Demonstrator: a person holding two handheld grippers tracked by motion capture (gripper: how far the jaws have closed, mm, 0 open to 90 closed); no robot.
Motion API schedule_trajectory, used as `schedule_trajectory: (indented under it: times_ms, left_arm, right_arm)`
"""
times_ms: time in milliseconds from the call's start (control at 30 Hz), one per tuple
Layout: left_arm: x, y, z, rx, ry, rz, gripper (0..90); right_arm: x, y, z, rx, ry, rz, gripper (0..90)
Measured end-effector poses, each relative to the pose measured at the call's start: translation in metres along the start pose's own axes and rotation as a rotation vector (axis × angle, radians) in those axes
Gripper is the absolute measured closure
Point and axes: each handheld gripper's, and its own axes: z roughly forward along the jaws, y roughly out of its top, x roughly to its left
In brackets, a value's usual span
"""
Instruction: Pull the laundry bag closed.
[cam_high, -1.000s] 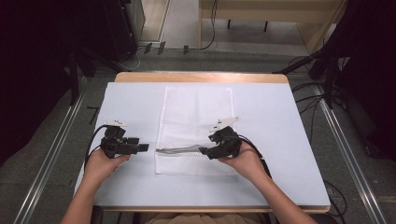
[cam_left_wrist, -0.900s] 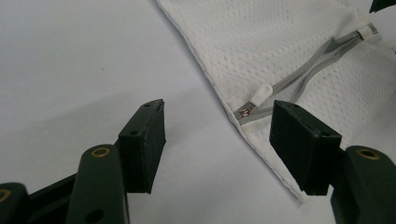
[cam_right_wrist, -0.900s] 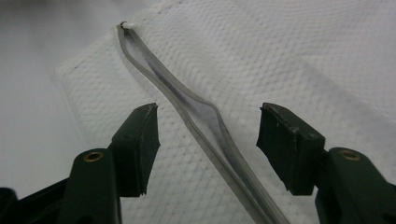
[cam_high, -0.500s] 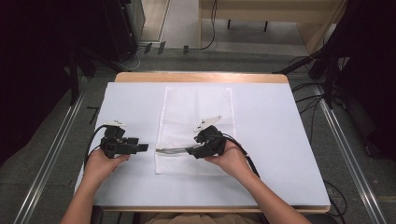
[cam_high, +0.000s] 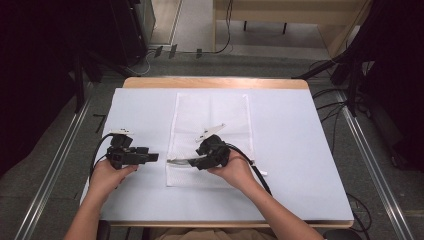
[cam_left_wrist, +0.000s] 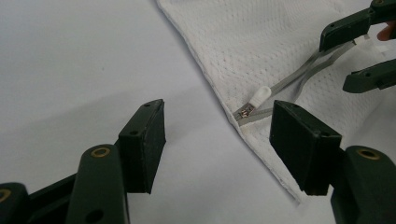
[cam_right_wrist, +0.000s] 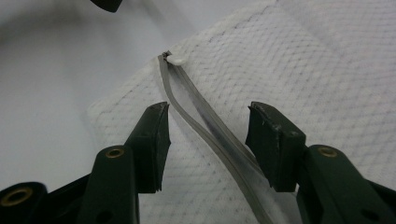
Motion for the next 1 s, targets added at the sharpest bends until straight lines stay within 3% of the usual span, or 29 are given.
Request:
schedule_trajectory:
  times_ms: [267, 667, 1000]
  left_arm:
    - [-0.001, -0.001, 0.002, 0.019, 0.038, 0.019, 36.4]
    - [-0.002, 0.000, 0.001, 0.008, 0.021, 0.012, 36.5]
    - [-0.002, 0.000, 0.001, 0.012, 0.019, 0.012, 36.8]
  right_arm:
    - [0.004, 0.009, 0.017, -0.003, 0.017, -0.007, 54.1]
    - [0.011, 0.020, 0.040, 0.029, 0.053, -0.006, 65.0]
    - [0.013, 0.025, 0.057, 0.068, 0.098, 0.024, 71.3]
